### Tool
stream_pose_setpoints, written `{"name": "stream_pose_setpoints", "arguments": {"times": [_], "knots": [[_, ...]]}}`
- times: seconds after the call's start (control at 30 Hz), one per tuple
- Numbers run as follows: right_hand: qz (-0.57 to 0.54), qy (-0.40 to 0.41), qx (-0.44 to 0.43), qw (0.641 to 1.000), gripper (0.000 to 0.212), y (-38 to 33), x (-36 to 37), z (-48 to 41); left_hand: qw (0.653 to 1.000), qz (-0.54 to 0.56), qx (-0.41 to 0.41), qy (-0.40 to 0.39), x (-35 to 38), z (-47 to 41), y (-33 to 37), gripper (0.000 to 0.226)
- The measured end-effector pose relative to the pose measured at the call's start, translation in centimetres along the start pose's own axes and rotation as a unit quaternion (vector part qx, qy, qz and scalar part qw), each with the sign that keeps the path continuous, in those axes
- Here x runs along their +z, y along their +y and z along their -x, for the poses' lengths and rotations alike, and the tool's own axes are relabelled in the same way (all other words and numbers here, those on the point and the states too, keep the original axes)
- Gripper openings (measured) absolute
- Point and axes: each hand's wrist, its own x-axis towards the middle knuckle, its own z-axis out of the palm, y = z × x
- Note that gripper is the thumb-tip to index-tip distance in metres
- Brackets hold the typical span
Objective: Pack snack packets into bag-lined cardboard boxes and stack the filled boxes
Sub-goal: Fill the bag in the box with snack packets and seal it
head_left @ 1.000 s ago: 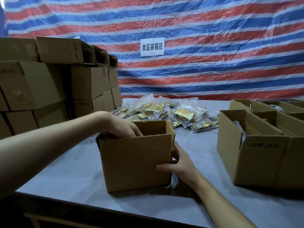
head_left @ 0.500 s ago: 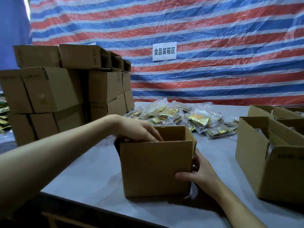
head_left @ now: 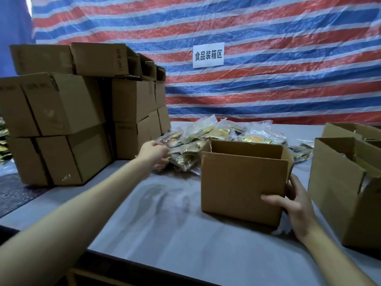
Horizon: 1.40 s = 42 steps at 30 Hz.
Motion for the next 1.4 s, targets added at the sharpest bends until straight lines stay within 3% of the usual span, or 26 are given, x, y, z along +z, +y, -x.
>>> {"name": "stream_pose_setpoints", "arguments": {"times": [0.1,0.27,0.37,0.47,0.63,0.77,0.9,1.0,1.07,1.27,1.37,1.4], "knots": [[-0.018,0.021,0.005,1.000,0.088,0.3,-0.3,-0.3,0.997,0.058,-0.059,-0.002,2.4,-0.4,-2.0,0.016],[-0.055,-0.005,0.029,0.998,0.082,0.6,-0.6,-0.5,0.998,0.060,-0.016,0.012,6.3,-0.5,-2.7,0.048],[-0.063,-0.017,0.037,0.997,0.080,0.6,-0.7,-0.5,0.992,-0.087,0.025,0.086,8.2,-0.6,-2.2,0.055],[-0.059,-0.022,0.036,0.997,0.084,0.6,-0.7,-0.4,0.951,-0.247,0.110,0.149,9.5,-0.6,-1.6,0.044],[-0.045,-0.037,0.044,0.997,0.090,0.6,-0.7,-0.5,0.929,-0.284,0.226,0.069,11.4,-2.9,0.2,0.028],[-0.043,-0.051,0.066,0.996,0.091,0.6,-0.8,-0.8,0.888,-0.377,0.262,-0.006,12.9,-5.1,2.5,0.047],[-0.036,-0.072,0.074,0.994,0.100,0.7,-1.3,-1.0,0.850,-0.438,0.293,-0.025,14.5,-6.7,3.9,0.066],[-0.044,-0.079,0.075,0.993,0.103,0.9,-1.5,-1.2,0.875,-0.415,0.239,-0.068,15.2,-7.3,4.3,0.084],[-0.050,-0.084,0.075,0.992,0.096,1.0,-1.6,-1.3,0.883,-0.401,0.227,-0.094,15.3,-7.8,4.3,0.081],[-0.054,-0.092,0.070,0.992,0.096,0.6,-1.6,-1.1,0.926,-0.299,0.210,-0.093,14.0,-8.3,5.3,0.059],[-0.057,-0.090,0.066,0.992,0.095,0.4,-1.5,-0.8,0.942,-0.229,0.240,-0.050,12.5,-7.9,5.3,0.020],[-0.057,-0.086,0.064,0.993,0.096,0.3,-1.5,-0.7,0.947,-0.201,0.249,-0.036,11.8,-7.5,5.2,0.016]]}}
